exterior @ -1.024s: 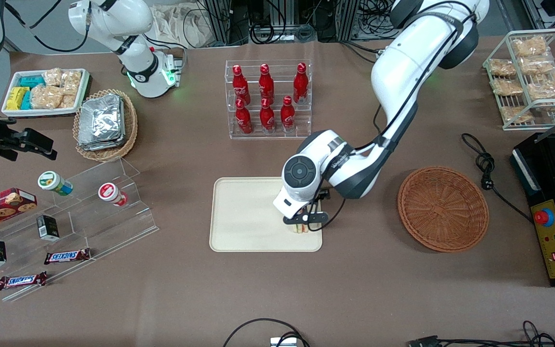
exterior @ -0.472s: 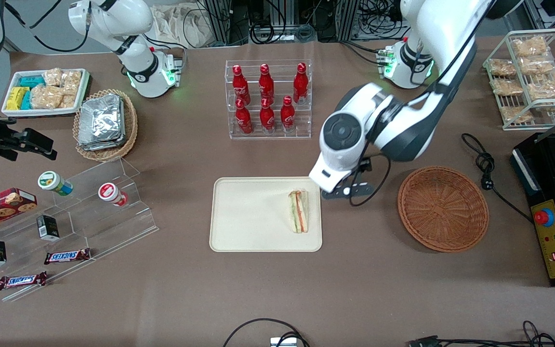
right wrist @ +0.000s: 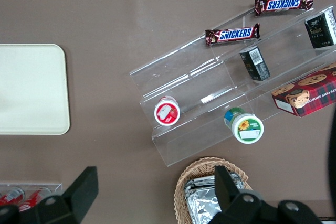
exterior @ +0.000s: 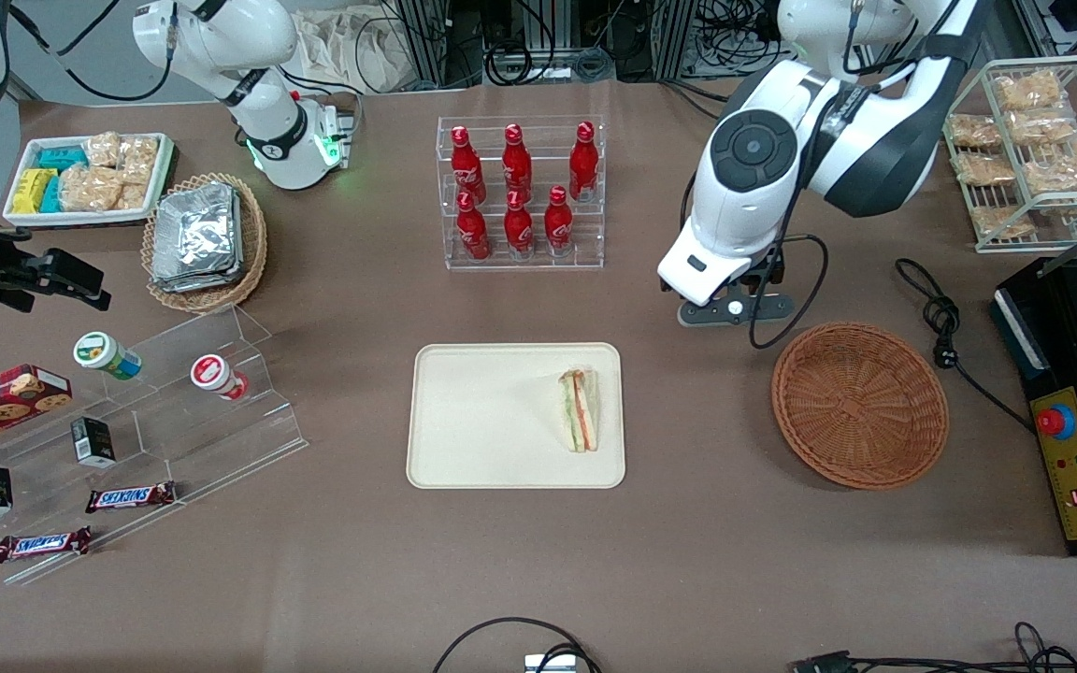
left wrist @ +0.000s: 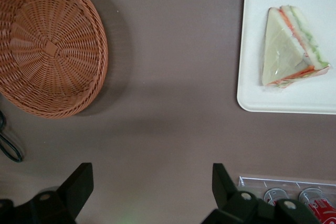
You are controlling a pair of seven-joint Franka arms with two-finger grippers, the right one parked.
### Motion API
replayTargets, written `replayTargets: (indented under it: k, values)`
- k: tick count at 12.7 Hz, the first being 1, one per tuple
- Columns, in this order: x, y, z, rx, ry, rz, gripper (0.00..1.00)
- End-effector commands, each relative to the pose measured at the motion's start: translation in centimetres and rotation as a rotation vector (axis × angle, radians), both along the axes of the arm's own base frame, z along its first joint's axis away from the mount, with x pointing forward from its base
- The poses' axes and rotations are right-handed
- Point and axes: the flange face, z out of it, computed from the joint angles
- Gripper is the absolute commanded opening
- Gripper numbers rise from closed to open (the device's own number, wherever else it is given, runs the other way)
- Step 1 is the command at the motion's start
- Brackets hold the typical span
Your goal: Place sandwich from basket to tray
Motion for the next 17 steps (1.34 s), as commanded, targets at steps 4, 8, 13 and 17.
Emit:
replayTargets:
  k: [4, 8, 13, 17]
  values:
    - [3.3, 4.6, 5.7, -0.017, -0.029, 0.095, 1.00]
    - [4.6, 9.1, 6.7, 0.006, -0.020, 0.169, 1.00]
    - [4.0, 19.2, 10.2, -0.020, 0.017, 0.002, 1.00]
    - [3.0, 24.6, 11.7, -0.035, 0.030, -0.152, 1.00]
